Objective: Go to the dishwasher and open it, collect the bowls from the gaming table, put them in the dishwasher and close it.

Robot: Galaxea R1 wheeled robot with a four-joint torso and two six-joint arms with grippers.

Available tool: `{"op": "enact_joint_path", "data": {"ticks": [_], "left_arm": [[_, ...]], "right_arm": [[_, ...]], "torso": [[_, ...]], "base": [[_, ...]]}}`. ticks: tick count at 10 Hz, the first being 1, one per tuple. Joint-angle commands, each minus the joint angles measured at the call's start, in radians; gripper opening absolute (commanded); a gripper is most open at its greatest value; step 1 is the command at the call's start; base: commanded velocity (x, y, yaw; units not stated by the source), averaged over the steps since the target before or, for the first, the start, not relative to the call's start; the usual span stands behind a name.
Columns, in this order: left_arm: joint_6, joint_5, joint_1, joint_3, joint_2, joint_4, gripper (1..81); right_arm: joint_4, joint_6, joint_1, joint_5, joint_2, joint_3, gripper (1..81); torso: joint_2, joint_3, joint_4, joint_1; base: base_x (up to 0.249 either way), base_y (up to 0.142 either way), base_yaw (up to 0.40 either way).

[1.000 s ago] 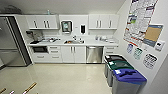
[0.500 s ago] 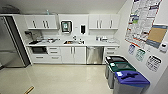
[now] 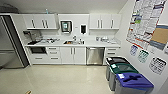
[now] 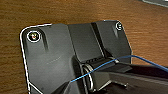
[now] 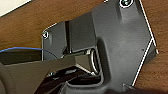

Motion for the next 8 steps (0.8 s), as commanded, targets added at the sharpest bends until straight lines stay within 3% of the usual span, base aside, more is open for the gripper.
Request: {"op": "enact_joint_path", "data": {"ticks": [1, 8], "left_arm": [[0.006, 0.053, -0.049, 0.015, -0.021, -0.002, 81.1], [0.006, 0.053, -0.049, 0.015, -0.021, -0.002, 81.1]], "right_arm": [[-0.012, -0.001, 0.045, -0.053, -0.014, 0.010, 81.1], [-0.012, -0.003, 0.045, -0.053, -0.017, 0.015, 81.1]], "torso": [[0.000, 0.000, 0.000, 0.000], [0.000, 0.000, 0.000, 0.000]], "base": [[0.114, 0.000, 0.000], [0.101, 0.000, 0.000]]}}
